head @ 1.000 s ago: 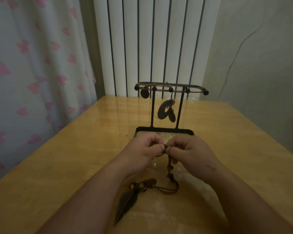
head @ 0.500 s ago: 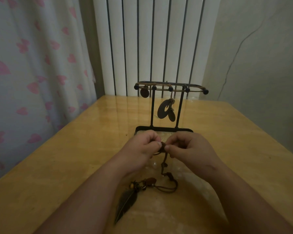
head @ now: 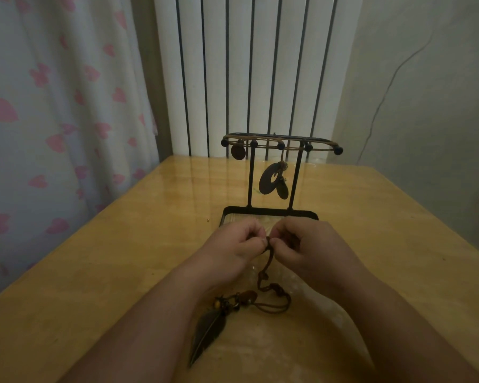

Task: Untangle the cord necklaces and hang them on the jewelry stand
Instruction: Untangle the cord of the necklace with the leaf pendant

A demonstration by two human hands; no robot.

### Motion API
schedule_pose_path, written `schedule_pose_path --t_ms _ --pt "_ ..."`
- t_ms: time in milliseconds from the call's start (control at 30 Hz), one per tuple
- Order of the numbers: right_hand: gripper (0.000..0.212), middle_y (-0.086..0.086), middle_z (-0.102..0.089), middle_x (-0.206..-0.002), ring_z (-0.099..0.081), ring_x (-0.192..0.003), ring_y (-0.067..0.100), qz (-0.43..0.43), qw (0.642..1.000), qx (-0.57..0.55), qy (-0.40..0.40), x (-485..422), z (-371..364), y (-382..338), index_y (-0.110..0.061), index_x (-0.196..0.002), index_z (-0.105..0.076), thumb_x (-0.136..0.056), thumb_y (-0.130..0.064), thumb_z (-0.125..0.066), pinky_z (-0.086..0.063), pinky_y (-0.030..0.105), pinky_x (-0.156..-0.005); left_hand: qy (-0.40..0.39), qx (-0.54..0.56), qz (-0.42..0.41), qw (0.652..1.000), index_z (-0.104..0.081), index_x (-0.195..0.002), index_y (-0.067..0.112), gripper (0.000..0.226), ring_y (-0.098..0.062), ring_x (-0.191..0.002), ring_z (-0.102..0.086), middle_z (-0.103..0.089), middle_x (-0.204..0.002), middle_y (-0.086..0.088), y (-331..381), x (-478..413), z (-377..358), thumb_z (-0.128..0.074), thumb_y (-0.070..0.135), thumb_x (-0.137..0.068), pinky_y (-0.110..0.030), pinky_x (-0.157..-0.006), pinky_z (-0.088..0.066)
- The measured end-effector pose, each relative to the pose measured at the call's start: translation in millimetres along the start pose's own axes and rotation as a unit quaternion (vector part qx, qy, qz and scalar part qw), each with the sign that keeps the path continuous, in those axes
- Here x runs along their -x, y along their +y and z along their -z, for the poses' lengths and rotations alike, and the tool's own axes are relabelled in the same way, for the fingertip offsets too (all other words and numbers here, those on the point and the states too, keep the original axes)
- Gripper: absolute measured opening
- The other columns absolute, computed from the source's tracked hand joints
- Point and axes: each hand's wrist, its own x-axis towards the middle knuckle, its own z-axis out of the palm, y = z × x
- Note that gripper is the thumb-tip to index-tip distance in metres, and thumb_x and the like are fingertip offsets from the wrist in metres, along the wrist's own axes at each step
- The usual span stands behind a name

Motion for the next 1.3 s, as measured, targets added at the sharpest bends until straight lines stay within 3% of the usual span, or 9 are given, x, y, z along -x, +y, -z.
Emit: schedule_pose_path --t_ms 167,567,767,900,1100,1300 --pt "0.006 -0.012 -0.058 -0.080 -0.054 -0.070 0.005 0.007 0.999 0.045 -0.016 -2.1 0.1 -0.1 -0.032 -0.096 -0.061 -0.094 -0.032 -0.055 -0.041 0.017 -0.059 0.006 -0.011 0.003 1.000 -0.055 -0.079 0.030 0.020 -0.003 -0.062 -0.045 -0.052 -0.073 0.010 0.7 -0.4 -0.4 -0.051 0.020 -0.096 -0.020 -0.055 -0.035" --pt "0.005 -0.010 -0.056 -0.081 -0.052 -0.072 0.006 0.012 0.998 0.066 -0.018 -3.9 -1.1 -3.3 -0.030 -0.096 -0.058 -0.094 -0.031 -0.053 -0.044 0.018 -0.061 0.008 0.021 0.008 1.000 -0.053 -0.077 0.028 0.023 -0.009 -0.066 -0.046 -0.051 -0.072 0.007 2.6 1.0 -0.4 -0.049 0.017 -0.096 -0.027 -0.060 -0.039" --pt "0.002 -0.009 -0.056 -0.081 -0.054 -0.073 0.008 -0.002 0.998 0.057 -0.021 -5.0 -4.8 -5.1 -0.028 -0.094 -0.054 -0.093 -0.030 -0.054 -0.054 0.029 -0.068 0.004 0.057 0.024 0.998 -0.055 -0.069 0.035 0.031 -0.012 -0.065 -0.046 -0.050 -0.067 0.009 0.3 0.6 -2.0 -0.049 0.017 -0.094 -0.033 -0.060 -0.039" --pt "0.003 -0.008 -0.055 -0.082 -0.054 -0.074 0.010 -0.006 0.999 0.047 -0.026 -4.7 -4.5 -4.5 -0.026 -0.094 -0.053 -0.093 -0.029 -0.054 -0.055 0.032 -0.071 -0.003 0.061 0.022 0.998 -0.057 -0.073 0.030 0.025 -0.011 -0.063 -0.046 -0.051 -0.066 0.008 1.3 0.1 -0.6 -0.051 0.017 -0.094 -0.030 -0.057 -0.038" --pt "0.003 -0.008 -0.055 -0.079 -0.053 -0.071 0.009 -0.008 1.000 0.023 -0.018 -5.5 -6.0 -3.4 -0.027 -0.090 -0.053 -0.092 -0.027 -0.055 -0.050 0.027 -0.065 -0.005 0.060 0.017 0.998 -0.058 -0.070 0.035 0.030 -0.012 -0.067 -0.049 -0.054 -0.069 0.008 -0.1 -0.4 0.4 -0.051 0.018 -0.094 -0.035 -0.064 -0.043" --pt "0.004 -0.010 -0.057 -0.079 -0.054 -0.070 0.007 -0.004 1.000 -0.012 -0.017 -3.3 -3.6 -2.2 -0.030 -0.089 -0.056 -0.090 -0.029 -0.059 -0.047 0.021 -0.061 -0.020 0.076 0.019 0.997 -0.058 -0.068 0.038 0.034 -0.011 -0.064 -0.047 -0.051 -0.068 0.007 -2.6 0.9 2.8 -0.049 0.019 -0.094 -0.027 -0.055 -0.038"
